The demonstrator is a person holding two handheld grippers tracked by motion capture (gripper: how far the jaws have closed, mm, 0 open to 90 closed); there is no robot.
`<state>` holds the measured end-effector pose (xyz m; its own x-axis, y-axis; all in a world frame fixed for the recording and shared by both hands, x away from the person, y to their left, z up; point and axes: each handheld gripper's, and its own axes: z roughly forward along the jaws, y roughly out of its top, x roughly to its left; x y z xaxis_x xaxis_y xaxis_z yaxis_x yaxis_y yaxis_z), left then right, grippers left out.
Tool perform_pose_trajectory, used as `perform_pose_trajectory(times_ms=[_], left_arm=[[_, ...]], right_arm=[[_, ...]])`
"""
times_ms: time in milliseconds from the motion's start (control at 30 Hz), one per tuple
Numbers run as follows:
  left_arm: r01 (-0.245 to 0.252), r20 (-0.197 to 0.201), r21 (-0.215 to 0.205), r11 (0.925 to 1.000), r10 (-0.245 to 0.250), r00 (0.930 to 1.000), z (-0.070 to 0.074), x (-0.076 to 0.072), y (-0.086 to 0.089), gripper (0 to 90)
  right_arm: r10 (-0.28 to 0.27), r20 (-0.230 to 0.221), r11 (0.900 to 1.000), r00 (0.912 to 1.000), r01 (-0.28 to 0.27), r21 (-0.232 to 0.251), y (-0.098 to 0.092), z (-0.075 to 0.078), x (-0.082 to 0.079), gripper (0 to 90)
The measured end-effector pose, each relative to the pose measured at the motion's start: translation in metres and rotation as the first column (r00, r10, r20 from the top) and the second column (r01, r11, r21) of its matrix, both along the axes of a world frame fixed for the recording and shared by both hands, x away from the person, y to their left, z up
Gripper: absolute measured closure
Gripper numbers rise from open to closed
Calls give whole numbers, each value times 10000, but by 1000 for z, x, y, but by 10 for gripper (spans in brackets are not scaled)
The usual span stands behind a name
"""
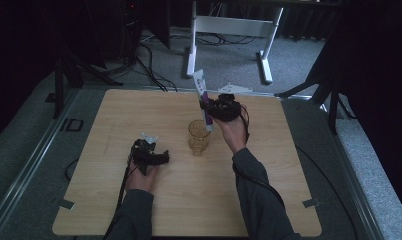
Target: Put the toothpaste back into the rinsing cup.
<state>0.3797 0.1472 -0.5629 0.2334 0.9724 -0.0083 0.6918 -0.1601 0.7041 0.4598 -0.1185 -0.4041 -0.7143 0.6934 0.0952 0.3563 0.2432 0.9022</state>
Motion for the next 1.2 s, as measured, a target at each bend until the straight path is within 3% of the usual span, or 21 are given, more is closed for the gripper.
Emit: perform_pose_trajectory(times_ms=[400,1200], left_arm=[[-7,6,-7,10000,7,10000,0,0,0,122],[-12,16,-13,10000,12,10000,0,0,0,122]], right_arm=[[57,31,9999,10000,-57,-95,7,0,-1,724],[148,-293,9992,9995,-158,-363,14,-17,0,702]])
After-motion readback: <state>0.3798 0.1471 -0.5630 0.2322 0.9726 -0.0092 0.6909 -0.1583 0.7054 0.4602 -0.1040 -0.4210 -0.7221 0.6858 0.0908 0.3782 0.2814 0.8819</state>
